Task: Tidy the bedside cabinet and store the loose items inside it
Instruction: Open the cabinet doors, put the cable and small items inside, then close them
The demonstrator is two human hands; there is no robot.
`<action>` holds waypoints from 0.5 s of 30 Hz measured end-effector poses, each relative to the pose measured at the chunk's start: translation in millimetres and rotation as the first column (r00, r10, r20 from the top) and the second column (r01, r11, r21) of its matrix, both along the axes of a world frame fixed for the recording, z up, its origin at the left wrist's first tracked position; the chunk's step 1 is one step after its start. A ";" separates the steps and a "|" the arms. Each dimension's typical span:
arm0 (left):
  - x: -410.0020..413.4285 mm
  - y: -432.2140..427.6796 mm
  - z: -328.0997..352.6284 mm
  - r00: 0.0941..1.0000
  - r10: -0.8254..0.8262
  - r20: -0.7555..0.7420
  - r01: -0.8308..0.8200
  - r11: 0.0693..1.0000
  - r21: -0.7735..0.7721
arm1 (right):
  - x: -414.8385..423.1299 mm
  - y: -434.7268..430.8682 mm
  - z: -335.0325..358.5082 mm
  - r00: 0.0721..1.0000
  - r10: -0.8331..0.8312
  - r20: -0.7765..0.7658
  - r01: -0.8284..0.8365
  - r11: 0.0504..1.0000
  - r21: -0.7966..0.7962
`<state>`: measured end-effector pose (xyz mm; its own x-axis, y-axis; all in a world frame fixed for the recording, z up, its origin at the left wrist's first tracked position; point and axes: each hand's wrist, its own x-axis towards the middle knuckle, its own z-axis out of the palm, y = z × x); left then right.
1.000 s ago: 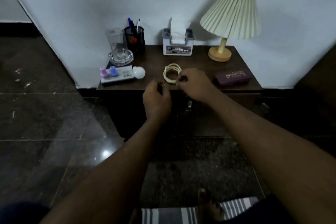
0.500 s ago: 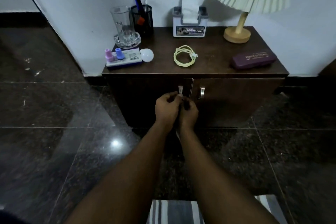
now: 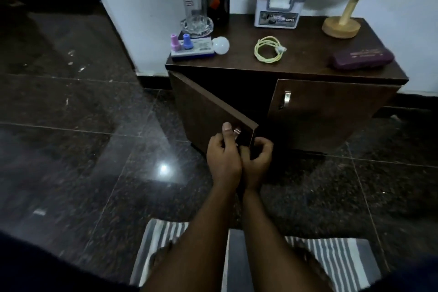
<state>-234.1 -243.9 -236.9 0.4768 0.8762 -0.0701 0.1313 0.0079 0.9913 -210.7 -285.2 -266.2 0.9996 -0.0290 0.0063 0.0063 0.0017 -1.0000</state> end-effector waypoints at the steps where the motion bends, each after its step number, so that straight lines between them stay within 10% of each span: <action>1: -9.0 4.7 4.8 1.000 0.016 -0.015 -0.016 1.000 0.000 | -6.9 2.9 0.3 0.997 0.078 0.024 -0.076 0.995 -0.067; 12: -59.3 100.5 62.6 0.996 -0.078 0.035 0.074 0.992 0.104 | -77.2 34.5 -9.9 0.819 0.393 0.417 -0.213 0.884 -0.416; 15: -49.3 117.5 88.1 0.785 -0.209 -0.584 0.518 0.737 0.433 | -99.9 50.9 -4.4 0.816 0.363 0.449 -0.209 0.911 -0.356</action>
